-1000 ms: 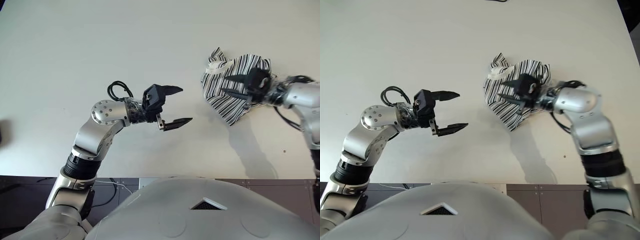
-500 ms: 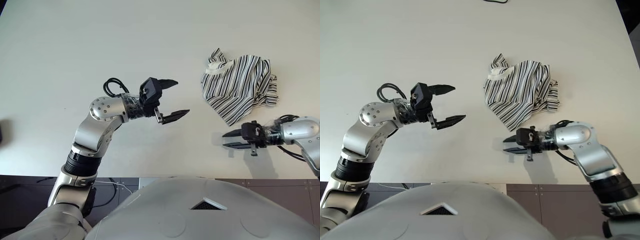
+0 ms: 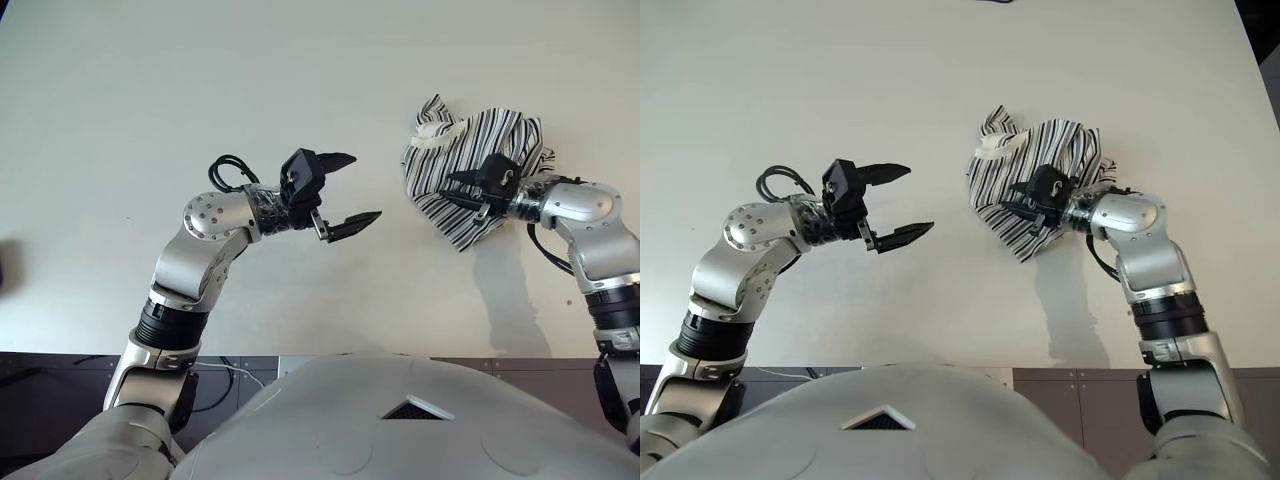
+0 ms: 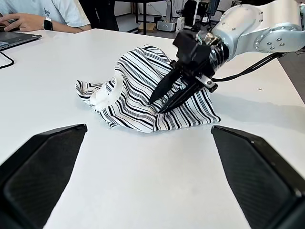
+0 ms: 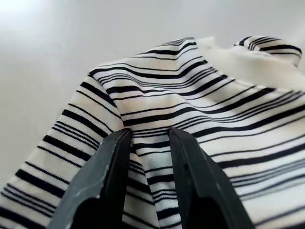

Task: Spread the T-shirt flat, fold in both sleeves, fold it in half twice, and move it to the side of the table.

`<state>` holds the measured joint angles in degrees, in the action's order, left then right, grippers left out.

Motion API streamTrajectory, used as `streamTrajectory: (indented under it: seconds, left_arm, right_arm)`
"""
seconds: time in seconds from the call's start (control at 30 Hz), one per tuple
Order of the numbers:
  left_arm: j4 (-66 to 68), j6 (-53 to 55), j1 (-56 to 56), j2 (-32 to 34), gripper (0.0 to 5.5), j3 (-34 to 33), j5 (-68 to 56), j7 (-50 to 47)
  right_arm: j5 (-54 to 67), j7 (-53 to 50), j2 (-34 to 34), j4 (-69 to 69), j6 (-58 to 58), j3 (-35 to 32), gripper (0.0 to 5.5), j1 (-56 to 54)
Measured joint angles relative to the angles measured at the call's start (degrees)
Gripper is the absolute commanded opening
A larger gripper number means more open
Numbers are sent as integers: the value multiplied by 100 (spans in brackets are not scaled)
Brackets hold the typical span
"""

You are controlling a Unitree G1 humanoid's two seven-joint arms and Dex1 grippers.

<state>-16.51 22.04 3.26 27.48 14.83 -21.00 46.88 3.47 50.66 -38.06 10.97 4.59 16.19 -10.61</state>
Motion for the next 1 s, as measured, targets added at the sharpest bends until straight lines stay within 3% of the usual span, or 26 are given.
streamTrajectory:
  seconds: [0.1,0.2,0.27,0.5,0.73,0.87,1.0]
  left_arm:
    - [-4,1,47,4,484,7,-2,22]
    - [-16,0,-18,45,484,-10,-1,20]
    - [-54,0,-89,45,484,-10,-1,-5]
    - [-187,-18,-245,118,484,-7,69,-52]
    - [-229,-251,-524,218,484,6,338,-122]
    - [-317,-287,-734,208,484,-38,370,-273]
    - [-392,-365,-904,198,484,-95,392,-405]
  right_arm:
    - [210,711,-259,-395,74,106,141,269]
    - [839,1940,-1288,-1569,255,128,141,1328]
    - [801,2229,-1707,-1629,35,89,141,1487]
    - [-573,1103,-1979,-1049,-1529,-233,141,1129]
    - [-317,849,-2409,-2400,-1854,-1543,141,3150]
    - [-517,222,-2098,-2668,-2279,-2252,141,4127]
    - [-853,-175,-1811,-2523,-2855,-2462,141,4895]
